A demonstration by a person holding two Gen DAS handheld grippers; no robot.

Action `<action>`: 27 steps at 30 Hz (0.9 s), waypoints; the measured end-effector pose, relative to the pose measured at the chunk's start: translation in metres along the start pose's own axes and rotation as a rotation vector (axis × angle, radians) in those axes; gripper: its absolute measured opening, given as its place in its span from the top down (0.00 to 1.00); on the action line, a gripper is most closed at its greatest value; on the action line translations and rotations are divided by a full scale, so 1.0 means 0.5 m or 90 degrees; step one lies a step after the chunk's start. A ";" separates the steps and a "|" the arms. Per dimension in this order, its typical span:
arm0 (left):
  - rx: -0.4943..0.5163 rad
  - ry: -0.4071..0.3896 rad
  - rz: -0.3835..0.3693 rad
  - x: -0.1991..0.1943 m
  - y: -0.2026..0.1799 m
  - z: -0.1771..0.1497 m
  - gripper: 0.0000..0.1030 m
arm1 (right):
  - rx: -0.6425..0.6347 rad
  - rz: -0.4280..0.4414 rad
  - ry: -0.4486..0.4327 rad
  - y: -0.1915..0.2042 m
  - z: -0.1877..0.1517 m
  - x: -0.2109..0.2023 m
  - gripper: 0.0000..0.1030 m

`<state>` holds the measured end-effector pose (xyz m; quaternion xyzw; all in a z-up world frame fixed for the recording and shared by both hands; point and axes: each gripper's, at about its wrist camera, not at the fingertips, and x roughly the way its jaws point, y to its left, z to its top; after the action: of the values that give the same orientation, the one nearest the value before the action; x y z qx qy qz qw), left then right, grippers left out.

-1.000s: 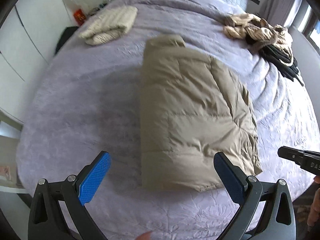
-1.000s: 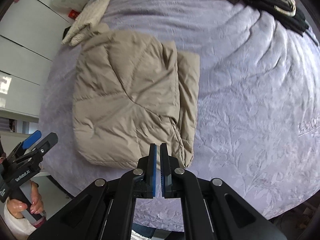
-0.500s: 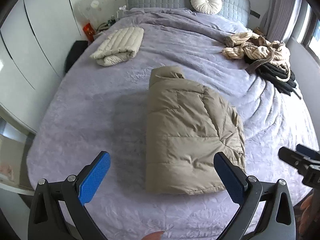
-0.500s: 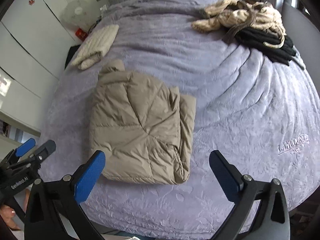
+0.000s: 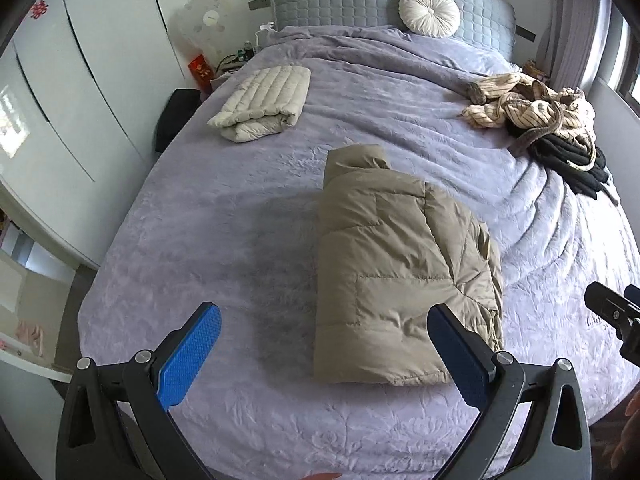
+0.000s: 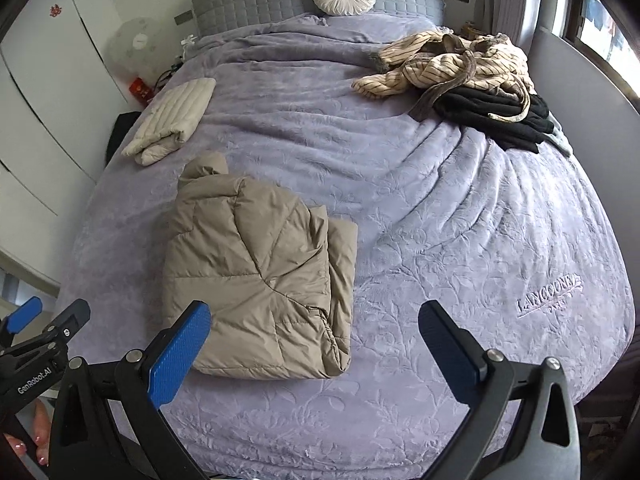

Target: Fold large clothes

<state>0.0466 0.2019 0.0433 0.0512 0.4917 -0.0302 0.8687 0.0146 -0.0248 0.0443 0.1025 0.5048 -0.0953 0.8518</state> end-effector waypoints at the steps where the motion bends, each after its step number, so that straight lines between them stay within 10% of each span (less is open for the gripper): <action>1: -0.001 0.000 0.000 0.000 0.001 0.001 0.00 | 0.000 0.001 0.001 0.001 0.000 -0.001 0.00; 27: 0.012 0.003 -0.008 0.009 -0.007 0.010 0.00 | 0.004 -0.001 0.007 0.000 -0.006 -0.005 0.00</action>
<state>0.0527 0.1980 0.0420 0.0562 0.4940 -0.0398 0.8667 0.0110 -0.0239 0.0449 0.1052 0.5095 -0.0968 0.8485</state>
